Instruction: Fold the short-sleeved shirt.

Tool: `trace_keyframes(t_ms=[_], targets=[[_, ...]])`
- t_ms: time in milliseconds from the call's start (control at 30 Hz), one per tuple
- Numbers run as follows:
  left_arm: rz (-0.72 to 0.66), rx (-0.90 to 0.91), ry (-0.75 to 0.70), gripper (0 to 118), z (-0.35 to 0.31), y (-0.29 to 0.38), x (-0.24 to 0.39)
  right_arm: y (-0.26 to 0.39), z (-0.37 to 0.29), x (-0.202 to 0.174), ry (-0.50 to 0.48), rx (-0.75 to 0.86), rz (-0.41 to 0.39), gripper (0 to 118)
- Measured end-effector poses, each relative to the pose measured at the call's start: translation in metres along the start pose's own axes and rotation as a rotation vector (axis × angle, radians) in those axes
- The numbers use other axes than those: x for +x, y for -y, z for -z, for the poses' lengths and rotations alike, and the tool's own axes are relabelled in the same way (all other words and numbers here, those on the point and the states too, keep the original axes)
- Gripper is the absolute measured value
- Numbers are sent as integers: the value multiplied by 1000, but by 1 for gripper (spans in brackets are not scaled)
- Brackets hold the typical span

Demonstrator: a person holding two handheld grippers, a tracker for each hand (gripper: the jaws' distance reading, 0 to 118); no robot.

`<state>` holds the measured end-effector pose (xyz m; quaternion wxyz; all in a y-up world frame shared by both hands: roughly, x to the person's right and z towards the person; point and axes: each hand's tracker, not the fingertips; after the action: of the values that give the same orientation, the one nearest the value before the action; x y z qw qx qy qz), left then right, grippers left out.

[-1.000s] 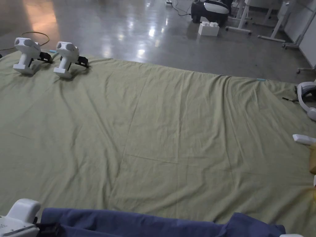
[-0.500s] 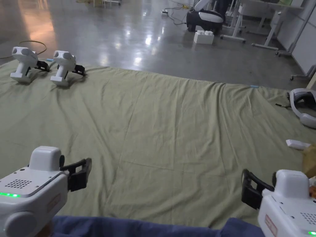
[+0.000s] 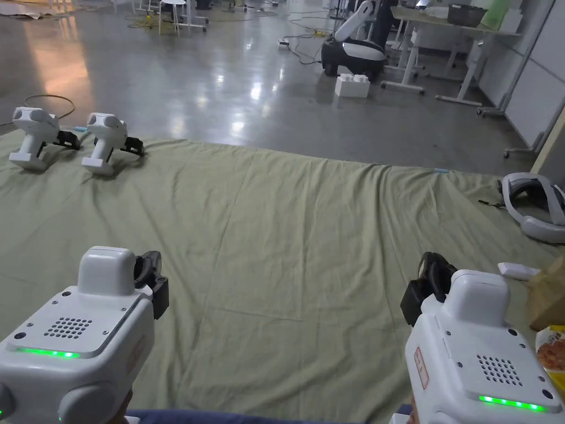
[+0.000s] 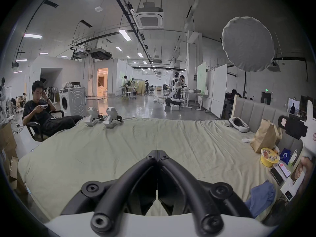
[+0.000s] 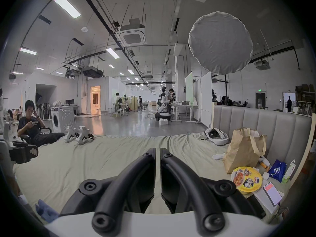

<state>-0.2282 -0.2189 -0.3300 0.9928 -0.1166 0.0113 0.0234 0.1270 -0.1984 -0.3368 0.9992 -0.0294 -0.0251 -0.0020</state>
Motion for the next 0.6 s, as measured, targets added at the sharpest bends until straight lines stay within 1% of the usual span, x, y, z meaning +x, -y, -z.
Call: trace_keyframes(t_ms=[133, 267, 400, 500, 600], targets=[[9, -24, -7, 2, 2, 4, -9, 2, 2, 1, -13, -18, -1, 7], [-18, -119, 14, 2, -2, 9, -27, 5, 4, 1, -39, -49, -40, 7], [-28, -309, 56, 2, -5, 23, -59, 11, 7, 1, -57, -85, -86, 7], [-36, -453, 83, 2, -11, 39, -82, 18, 10, 3, -66, -116, -92, 7], [-97, -568, 99, 2, -11, 63, -115, 25, 13, 4, -70, -147, -95, 7]])
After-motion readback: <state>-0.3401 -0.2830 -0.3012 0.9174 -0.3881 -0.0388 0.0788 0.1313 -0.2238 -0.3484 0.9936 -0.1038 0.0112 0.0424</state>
